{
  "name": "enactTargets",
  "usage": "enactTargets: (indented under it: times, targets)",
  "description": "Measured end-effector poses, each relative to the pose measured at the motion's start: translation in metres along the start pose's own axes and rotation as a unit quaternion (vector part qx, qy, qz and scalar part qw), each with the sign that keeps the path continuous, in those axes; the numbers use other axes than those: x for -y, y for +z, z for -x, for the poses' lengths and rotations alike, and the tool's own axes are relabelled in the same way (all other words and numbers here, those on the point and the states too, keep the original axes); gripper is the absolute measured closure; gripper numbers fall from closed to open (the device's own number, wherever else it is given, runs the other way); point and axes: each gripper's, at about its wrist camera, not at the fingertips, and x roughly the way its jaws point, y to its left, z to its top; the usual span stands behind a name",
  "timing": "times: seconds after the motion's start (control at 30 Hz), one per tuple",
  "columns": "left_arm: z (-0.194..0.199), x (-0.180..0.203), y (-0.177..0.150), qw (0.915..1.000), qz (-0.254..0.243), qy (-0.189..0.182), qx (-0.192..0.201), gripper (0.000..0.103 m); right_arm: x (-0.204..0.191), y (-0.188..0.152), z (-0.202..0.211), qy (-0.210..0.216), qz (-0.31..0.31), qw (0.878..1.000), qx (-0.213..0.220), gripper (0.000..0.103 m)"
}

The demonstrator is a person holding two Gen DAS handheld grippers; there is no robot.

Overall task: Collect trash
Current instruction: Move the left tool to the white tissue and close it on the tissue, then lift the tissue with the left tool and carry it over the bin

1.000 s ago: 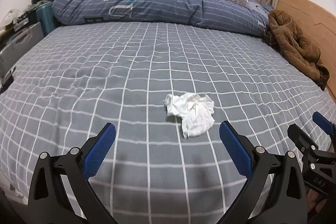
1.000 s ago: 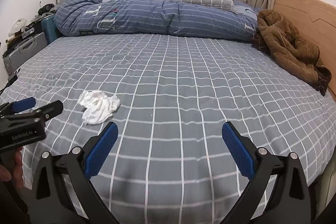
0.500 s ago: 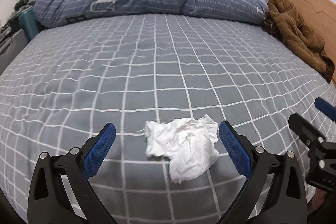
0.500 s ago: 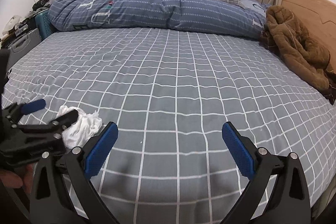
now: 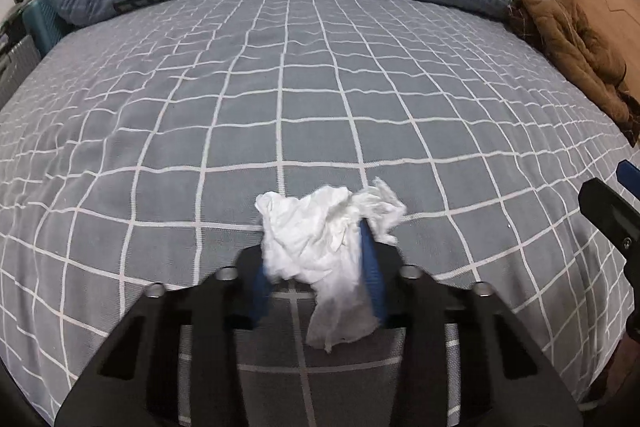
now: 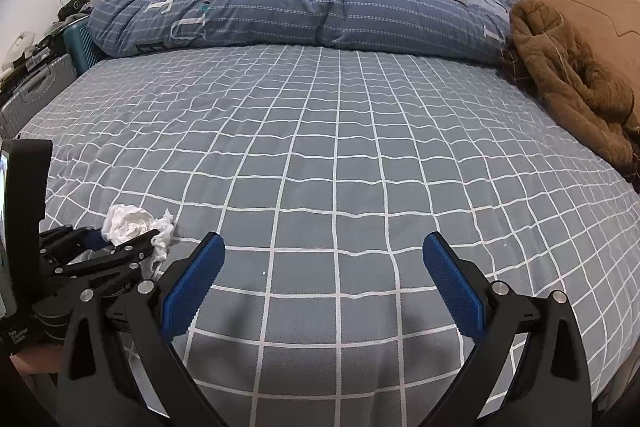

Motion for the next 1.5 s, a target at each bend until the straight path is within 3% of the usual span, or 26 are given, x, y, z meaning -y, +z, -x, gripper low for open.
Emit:
enactTargets:
  times: [0.1,0.2,0.6,1.5]
  targets:
    - [0.002,0.0,-0.001,1.0,-0.003,-0.004,-0.001,0.092,0.0,0.0,0.0,-0.002,-0.002,1.0,-0.002,0.008]
    - [0.007,-0.001,-0.001,1.0,-0.003,-0.006,0.0,0.095,0.001,0.0,0.001,-0.002,-0.003,1.0,-0.002,0.008]
    - [0.045,-0.001,-0.003,0.9995,0.004,-0.015,0.025,0.096,-0.006,0.0,0.025,0.008,0.001,1.0,0.022,0.008]
    - [0.118,0.001,-0.062,0.9989,0.009,-0.018,0.042,0.096,-0.027,-0.04,0.103,0.014,0.012,0.999,0.047,0.008]
